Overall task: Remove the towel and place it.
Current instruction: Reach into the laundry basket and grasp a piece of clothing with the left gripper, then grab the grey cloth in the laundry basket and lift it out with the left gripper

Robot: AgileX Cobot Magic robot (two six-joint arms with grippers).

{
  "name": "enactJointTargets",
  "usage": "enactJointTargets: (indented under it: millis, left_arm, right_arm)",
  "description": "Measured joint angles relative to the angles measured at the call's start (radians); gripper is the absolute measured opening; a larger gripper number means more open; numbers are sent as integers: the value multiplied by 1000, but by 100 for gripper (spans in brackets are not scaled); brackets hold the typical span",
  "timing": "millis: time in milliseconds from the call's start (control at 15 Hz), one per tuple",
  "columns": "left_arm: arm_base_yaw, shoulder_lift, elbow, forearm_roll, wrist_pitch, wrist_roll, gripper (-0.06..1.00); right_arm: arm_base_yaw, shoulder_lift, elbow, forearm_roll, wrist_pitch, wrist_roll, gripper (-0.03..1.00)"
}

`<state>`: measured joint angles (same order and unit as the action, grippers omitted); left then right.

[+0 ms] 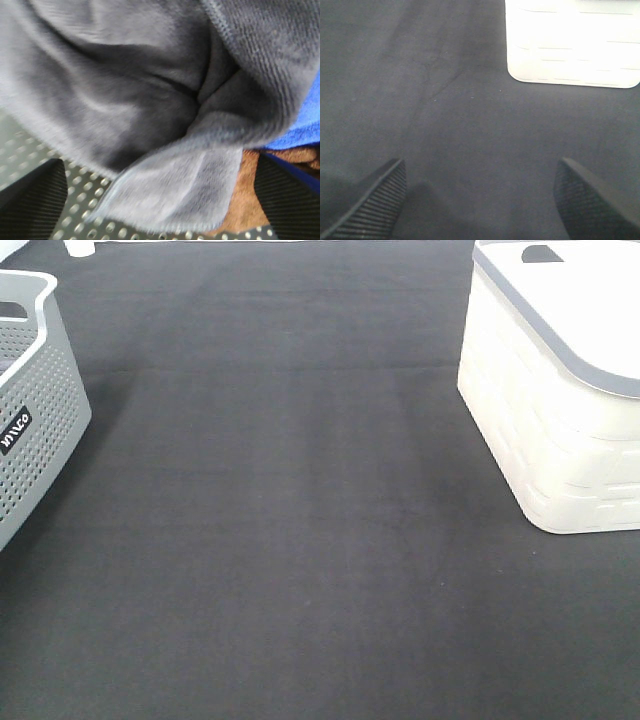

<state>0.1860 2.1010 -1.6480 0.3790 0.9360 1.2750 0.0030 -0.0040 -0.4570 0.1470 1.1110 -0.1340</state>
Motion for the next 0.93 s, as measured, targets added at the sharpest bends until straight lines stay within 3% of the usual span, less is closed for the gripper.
enactJointTargets:
  millis: [133,267,600,733,933]
  left_arm:
    - [1,22,0,3,-12,0,90]
    - [5,38,0,3,-22,-11,80]
    - [8,38,0,8,-23,-41,26]
    - [8,33,0,14,2,-43,19]
    - [8,11,0,14,37,-78,18]
  right_arm:
    - [0,0,0,1,0,0,78]
    - [0,0,0,1,0,0,78]
    - [0,0,0,2,0,0,78]
    - [0,0,0,2,0,0,78]
    - [0,0,0,2,0,0,78]
